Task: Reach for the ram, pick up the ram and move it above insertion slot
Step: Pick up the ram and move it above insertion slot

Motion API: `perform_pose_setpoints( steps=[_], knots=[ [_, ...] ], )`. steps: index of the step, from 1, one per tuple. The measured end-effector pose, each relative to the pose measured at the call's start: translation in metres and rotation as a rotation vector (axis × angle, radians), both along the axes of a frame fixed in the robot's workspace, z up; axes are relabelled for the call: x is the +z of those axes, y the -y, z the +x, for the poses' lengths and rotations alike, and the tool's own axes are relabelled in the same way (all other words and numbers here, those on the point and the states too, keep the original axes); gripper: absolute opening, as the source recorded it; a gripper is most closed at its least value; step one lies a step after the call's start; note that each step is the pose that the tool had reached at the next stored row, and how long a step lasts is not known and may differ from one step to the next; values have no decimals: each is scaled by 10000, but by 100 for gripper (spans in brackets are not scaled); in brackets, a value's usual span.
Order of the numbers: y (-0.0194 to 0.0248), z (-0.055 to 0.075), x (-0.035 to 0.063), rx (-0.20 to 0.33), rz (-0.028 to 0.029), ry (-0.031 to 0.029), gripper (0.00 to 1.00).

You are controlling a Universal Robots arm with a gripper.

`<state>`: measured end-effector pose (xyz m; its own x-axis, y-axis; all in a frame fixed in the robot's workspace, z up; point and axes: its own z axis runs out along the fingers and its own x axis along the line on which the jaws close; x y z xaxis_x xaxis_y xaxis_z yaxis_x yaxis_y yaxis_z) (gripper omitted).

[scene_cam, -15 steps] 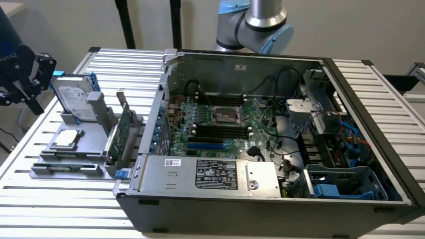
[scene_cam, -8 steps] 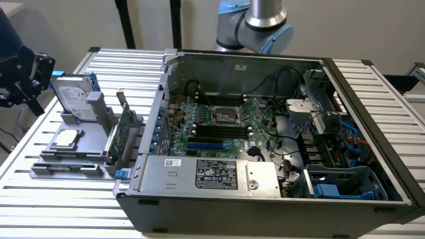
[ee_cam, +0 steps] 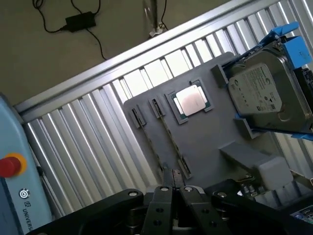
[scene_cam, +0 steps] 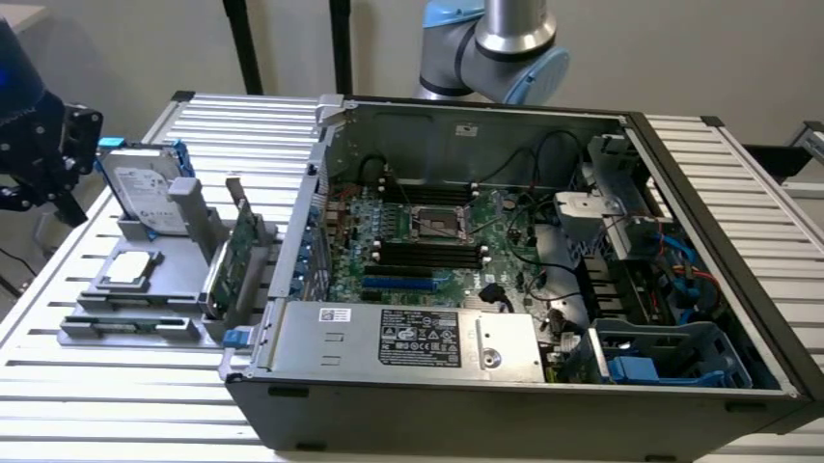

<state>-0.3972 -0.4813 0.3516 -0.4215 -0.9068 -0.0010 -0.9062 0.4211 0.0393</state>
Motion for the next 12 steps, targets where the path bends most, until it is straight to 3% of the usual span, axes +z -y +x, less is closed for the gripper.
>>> perform_pose_setpoints(
  steps=[12],
  knots=[
    [0,0,-44,2169,-2,38,11]
  ],
)
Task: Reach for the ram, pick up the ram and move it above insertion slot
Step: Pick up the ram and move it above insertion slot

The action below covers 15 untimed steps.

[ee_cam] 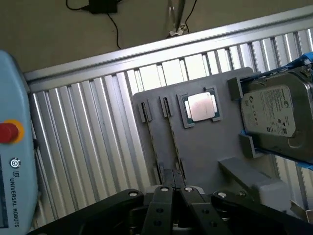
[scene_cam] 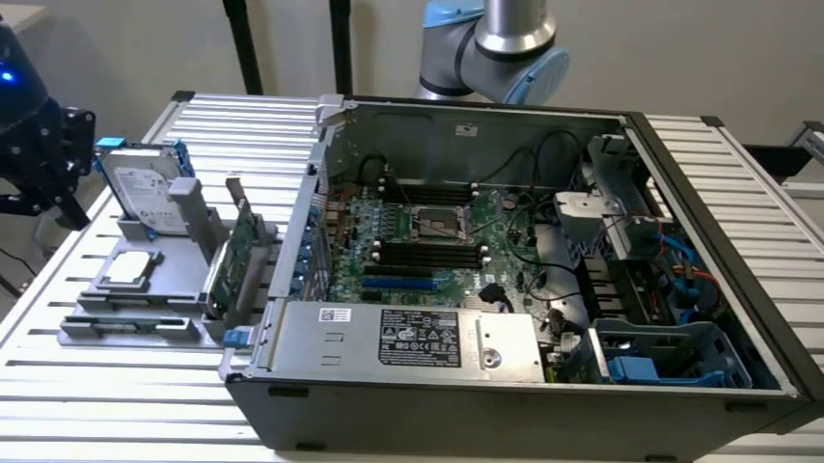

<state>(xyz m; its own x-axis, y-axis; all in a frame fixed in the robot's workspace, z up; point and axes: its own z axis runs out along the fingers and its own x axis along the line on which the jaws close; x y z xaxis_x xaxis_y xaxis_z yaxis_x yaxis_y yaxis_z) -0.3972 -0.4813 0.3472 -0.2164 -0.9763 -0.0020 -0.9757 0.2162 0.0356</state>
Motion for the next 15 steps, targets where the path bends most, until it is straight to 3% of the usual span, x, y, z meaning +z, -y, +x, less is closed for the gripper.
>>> perform_pose_setpoints(
  steps=[15],
  knots=[
    [0,0,-74,2741,-1,191,11]
  ],
)
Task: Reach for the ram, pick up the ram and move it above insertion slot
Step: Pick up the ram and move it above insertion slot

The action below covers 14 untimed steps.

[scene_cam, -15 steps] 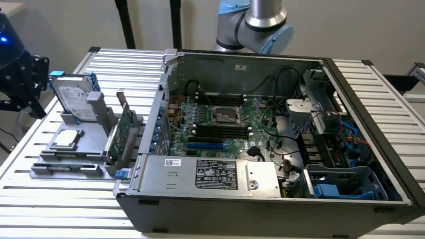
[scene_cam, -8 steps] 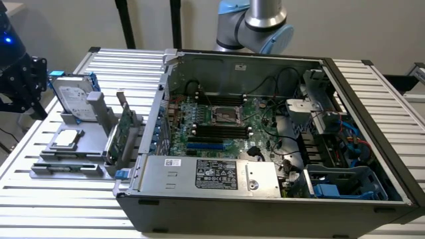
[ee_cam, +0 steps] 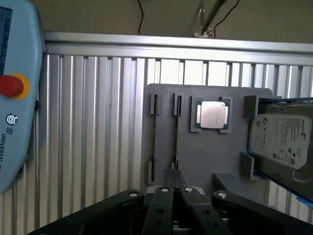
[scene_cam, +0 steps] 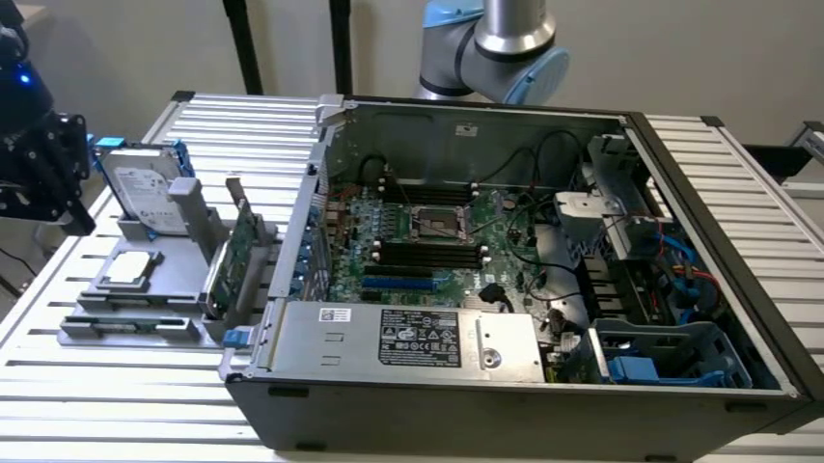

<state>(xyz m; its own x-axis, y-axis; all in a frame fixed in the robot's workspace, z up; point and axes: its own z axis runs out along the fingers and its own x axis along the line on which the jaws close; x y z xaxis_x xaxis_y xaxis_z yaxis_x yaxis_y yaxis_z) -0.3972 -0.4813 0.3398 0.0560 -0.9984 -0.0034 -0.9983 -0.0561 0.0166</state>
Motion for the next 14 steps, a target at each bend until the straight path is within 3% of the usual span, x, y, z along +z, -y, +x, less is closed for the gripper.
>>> perform_pose_setpoints(
  steps=[5,7,11,14],
  knots=[
    [0,0,-18,780,0,78,11],
    [0,0,-18,785,0,81,12],
    [0,-1,-34,786,2,84,31],
    [1,-1,-88,786,0,95,31]
  ],
)
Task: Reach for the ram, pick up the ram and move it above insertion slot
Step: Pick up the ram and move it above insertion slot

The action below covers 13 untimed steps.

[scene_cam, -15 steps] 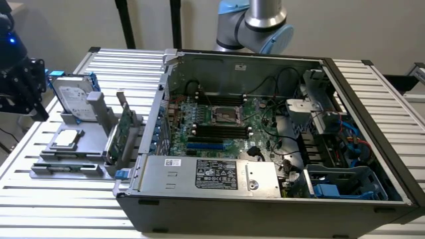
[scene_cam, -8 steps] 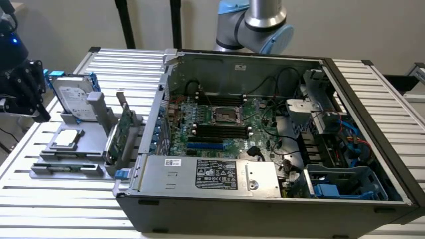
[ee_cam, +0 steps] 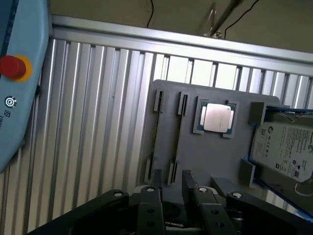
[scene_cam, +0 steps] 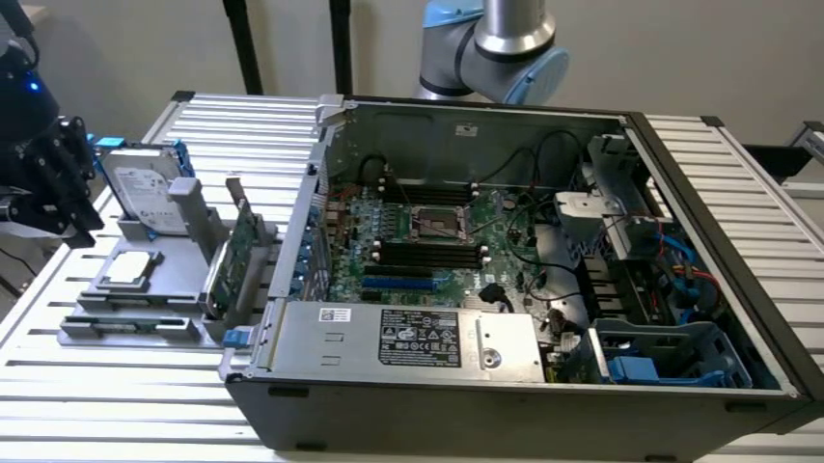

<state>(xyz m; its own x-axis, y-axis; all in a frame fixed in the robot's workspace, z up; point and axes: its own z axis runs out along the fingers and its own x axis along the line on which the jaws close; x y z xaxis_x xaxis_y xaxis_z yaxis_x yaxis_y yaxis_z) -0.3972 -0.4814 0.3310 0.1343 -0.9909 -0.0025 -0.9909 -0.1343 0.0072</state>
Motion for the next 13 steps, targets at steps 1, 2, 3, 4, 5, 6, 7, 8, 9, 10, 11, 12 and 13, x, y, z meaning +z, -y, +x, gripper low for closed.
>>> perform_pose_setpoints(
  steps=[1,2,3,4,5,6,7,8,9,10,11,12,13],
  knots=[
    [1,-1,-18,-1,0,1,31],
    [3,0,-36,-2,0,2,31],
    [6,0,-54,-3,0,3,31],
    [9,0,-71,-4,0,2,31],
    [12,0,-90,-5,0,2,31],
    [16,0,-109,-7,0,2,31],
    [20,0,-128,-8,0,3,31],
    [24,0,-145,-8,-1,2,31],
    [27,0,-164,-9,0,2,31],
    [31,0,-181,-10,0,2,31],
    [34,0,-200,-10,1,3,31],
    [37,0,-217,-11,0,2,31],
    [40,0,-236,-11,-1,2,31]
  ],
)
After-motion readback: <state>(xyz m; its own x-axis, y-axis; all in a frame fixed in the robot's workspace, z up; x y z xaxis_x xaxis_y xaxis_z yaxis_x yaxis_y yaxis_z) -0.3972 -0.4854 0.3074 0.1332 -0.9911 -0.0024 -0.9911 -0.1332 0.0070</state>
